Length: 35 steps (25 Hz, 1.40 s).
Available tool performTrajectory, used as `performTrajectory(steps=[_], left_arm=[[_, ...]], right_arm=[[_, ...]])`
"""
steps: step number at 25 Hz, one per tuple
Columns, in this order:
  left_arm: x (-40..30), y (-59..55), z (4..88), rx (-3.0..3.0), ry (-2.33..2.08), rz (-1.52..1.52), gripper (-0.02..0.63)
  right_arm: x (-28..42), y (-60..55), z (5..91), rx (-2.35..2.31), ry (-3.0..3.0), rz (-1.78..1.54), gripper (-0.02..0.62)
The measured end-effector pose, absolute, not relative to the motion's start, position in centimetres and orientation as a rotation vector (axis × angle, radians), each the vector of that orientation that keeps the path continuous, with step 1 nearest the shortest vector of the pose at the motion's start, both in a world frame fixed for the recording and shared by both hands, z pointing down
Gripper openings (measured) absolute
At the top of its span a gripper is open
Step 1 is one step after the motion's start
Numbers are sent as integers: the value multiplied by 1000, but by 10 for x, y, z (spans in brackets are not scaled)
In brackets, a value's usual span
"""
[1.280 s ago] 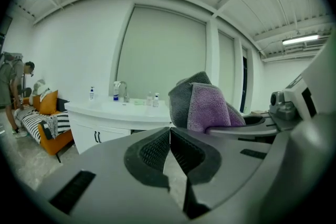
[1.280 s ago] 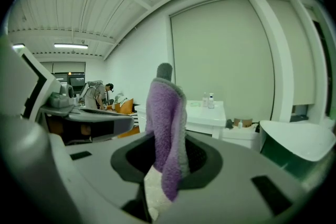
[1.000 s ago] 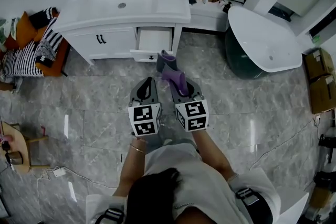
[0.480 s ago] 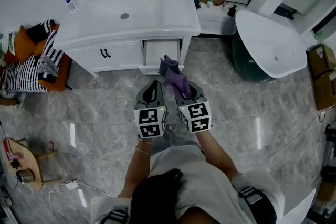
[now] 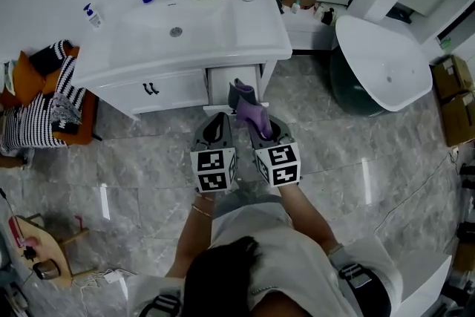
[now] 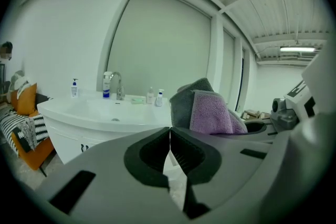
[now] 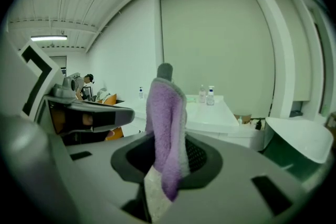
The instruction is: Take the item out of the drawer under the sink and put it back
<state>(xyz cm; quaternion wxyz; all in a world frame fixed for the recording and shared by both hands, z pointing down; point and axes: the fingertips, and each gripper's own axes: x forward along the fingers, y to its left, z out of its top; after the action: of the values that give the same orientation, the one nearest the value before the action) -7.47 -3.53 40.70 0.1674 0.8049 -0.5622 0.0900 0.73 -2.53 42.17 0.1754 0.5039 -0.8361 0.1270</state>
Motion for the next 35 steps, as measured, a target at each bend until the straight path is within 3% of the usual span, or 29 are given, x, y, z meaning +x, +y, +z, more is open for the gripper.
performTrajectory(steps=[35], left_arm=[[-84, -150, 476, 2093, -1602, 325, 8]], right_arm=[[17, -145, 493, 1313, -2287, 484, 109]])
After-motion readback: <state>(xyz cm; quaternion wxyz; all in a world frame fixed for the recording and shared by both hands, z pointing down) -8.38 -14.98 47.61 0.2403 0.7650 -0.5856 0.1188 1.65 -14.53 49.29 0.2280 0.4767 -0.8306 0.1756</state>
